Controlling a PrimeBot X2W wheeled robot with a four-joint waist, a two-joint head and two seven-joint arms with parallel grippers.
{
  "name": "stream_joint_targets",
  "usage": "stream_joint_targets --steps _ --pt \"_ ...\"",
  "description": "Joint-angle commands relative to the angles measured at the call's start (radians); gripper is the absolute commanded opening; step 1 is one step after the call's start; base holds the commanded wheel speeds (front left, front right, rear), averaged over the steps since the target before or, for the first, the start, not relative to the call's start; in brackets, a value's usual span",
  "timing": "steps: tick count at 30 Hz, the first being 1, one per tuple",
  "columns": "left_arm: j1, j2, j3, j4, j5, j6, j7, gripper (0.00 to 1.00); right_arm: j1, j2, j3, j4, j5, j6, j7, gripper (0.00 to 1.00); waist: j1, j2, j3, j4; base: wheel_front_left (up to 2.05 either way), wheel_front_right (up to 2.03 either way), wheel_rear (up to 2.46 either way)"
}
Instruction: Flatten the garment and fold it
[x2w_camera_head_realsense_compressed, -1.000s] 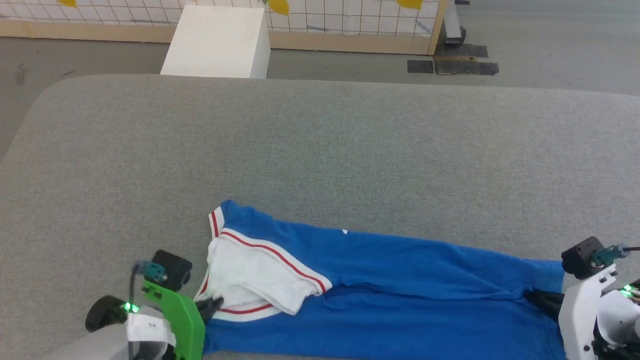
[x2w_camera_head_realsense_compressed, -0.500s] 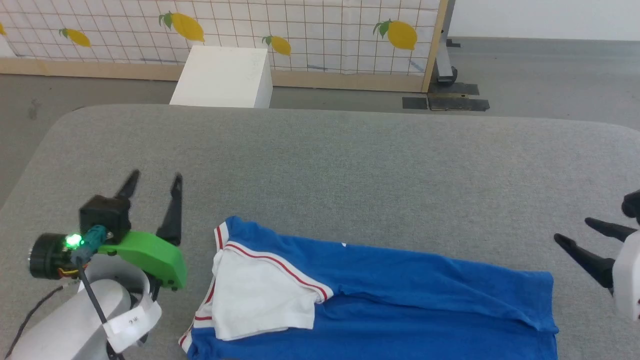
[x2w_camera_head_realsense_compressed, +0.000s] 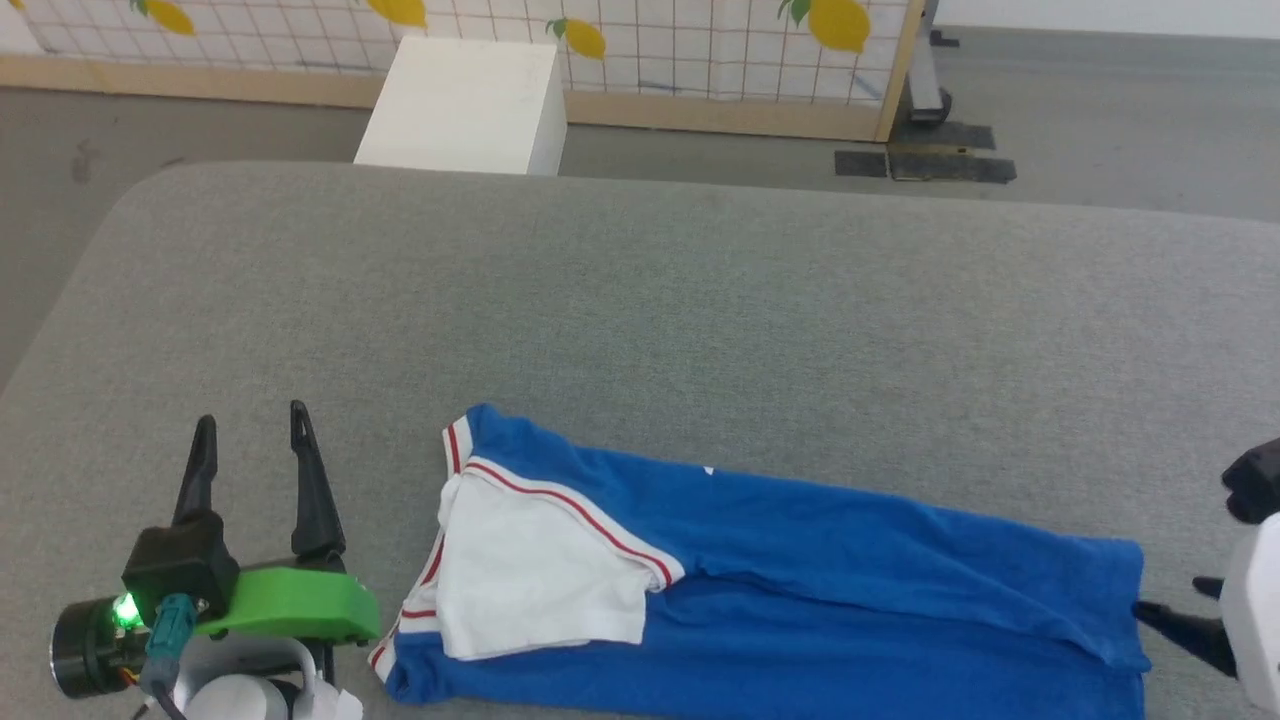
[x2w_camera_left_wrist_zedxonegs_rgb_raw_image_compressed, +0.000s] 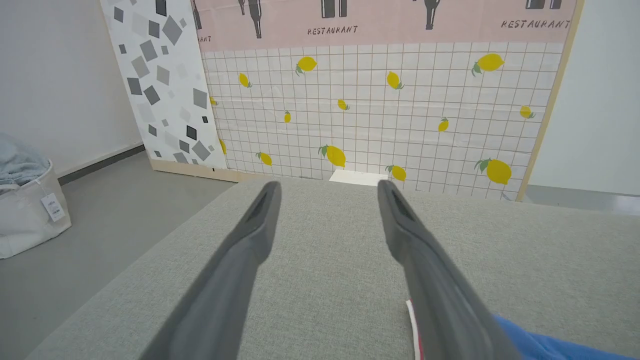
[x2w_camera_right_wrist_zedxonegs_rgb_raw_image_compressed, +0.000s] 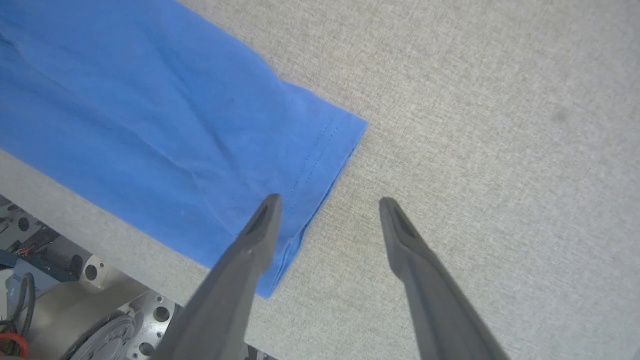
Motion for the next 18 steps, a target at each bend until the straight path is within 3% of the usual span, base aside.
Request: stream_joint_targets --steps 1,4,12,18 --pt "0.019 -0.030 0.030 -0.003 0.032 -0.032 -0.004 1.00 0.020 0.019 0.000 0.012 0.000 -0.002 0.014 1.00 0.0001 -0.0001 0.019 0.019 0.00 0.00 0.00" --pt "0.039 -0.097 0.085 -0.001 0.089 -0.109 -0.004 1.00 0.028 0.049 0.004 0.040 -0.003 -0.002 0.046 1.00 0.0001 -0.0001 0.035 0.034 0.00 0.00 0.00" --pt "0.060 -0.233 0.193 0.018 0.197 -0.264 -0.004 1.00 0.026 0.157 0.042 0.140 -0.037 -0.002 0.067 1.00 0.0001 -0.0001 0.062 0.052 0.00 0.00 0.00" --pt "0.047 -0.280 0.254 0.025 0.251 -0.330 -0.004 1.00 0.022 0.193 0.084 0.163 -0.054 -0.002 0.048 1.00 0.0001 -0.0001 0.066 0.053 0.00 0.00 0.00"
